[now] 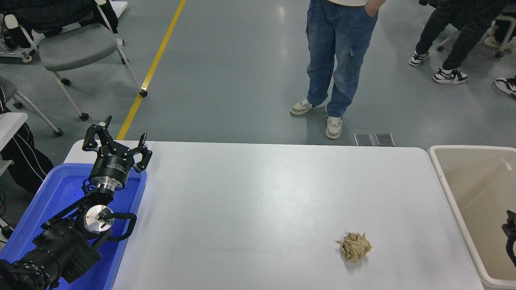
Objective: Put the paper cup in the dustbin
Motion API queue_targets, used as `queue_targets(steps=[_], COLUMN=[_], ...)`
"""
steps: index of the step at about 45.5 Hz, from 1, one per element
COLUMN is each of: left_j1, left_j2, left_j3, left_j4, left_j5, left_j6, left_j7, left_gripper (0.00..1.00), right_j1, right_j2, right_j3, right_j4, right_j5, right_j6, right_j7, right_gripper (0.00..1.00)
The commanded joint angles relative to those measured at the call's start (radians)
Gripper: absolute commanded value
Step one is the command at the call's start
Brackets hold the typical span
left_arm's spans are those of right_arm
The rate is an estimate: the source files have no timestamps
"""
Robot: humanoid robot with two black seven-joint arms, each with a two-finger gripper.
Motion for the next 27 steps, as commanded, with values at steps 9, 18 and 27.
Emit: queue_targets(steps=[9,18,27], left_j1=[0.000,0.000,0.000], left_j2=[0.000,0.000,0.000], left_j3=[0.000,0.000,0.000], left_j4=[0.000,0.000,0.000], left_j5=[0.000,0.000,0.000], left_j6=[0.000,0.000,0.000], left_j7=[0.000,0.000,0.000], left_gripper=[1.00,1.00,1.00], right_j1=[-0.138,-0.221,-0.261], right_j2=[-0.009,0.198,0.234], right_j3=[0.506,0.674,0.674], right_j4=[0.693,0.754,0.754], right_j5=[-0.466,-0.800,-0.808], right_j6=[-0.031,-0.068,-0.059], right_j7=[0.061,0.060,0.074], right_gripper=[1.00,1.00,1.00])
